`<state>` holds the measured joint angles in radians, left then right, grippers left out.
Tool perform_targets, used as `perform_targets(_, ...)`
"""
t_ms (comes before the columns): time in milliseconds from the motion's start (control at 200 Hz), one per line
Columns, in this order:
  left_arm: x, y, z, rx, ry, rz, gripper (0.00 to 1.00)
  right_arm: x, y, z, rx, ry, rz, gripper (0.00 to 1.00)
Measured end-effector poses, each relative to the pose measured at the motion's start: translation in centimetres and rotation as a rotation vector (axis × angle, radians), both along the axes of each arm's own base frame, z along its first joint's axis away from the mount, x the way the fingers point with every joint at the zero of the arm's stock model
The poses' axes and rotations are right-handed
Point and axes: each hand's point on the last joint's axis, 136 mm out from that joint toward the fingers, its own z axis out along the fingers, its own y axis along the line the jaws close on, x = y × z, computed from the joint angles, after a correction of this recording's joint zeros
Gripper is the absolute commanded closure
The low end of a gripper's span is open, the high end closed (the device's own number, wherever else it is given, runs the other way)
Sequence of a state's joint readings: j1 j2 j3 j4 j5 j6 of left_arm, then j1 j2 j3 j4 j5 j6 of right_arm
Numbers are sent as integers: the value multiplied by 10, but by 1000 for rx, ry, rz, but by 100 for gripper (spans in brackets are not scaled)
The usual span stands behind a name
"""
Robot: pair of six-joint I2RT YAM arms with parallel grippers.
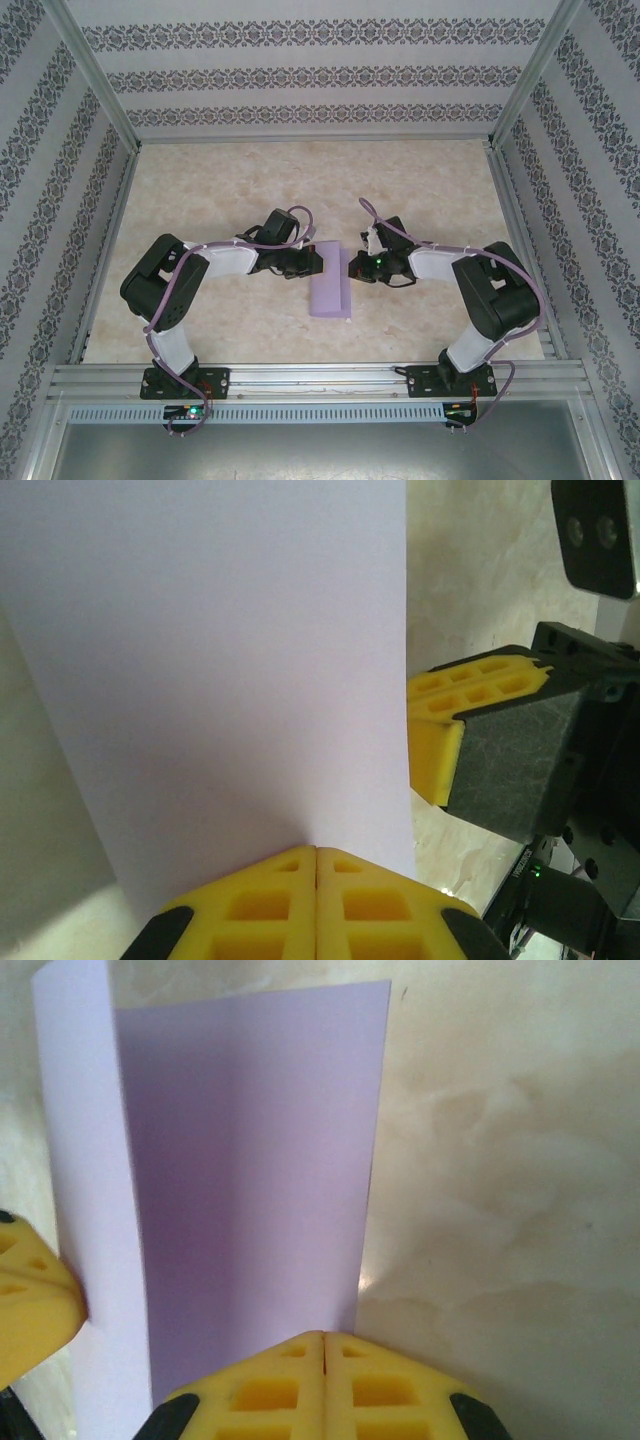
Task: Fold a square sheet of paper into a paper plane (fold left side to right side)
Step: First fold in half a square sheet of paper at the center of the table.
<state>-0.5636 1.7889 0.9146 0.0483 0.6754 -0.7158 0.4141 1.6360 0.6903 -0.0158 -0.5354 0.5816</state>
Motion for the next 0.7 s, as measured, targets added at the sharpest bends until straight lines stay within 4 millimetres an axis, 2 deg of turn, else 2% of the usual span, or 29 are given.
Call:
perform_targets(80, 0, 0, 0, 0, 0, 0, 95, 2, -4, 8, 11, -22, -14, 90)
perform_targets(175, 0, 0, 0, 1, -1, 1, 96, 3, -10, 21, 46, -40, -33, 72)
perform_targets(310, 0, 0, 0, 3, -2, 2, 96, 1, -4, 35, 135, -40, -19, 58)
perform_targets(475, 0, 0, 0, 2, -1, 2, 96, -6, 11, 39, 227, -9, 16, 54)
perform_targets(700, -3, -3, 0, 2, -1, -10, 96, -12, 26, 27, 253, 35, 50, 57)
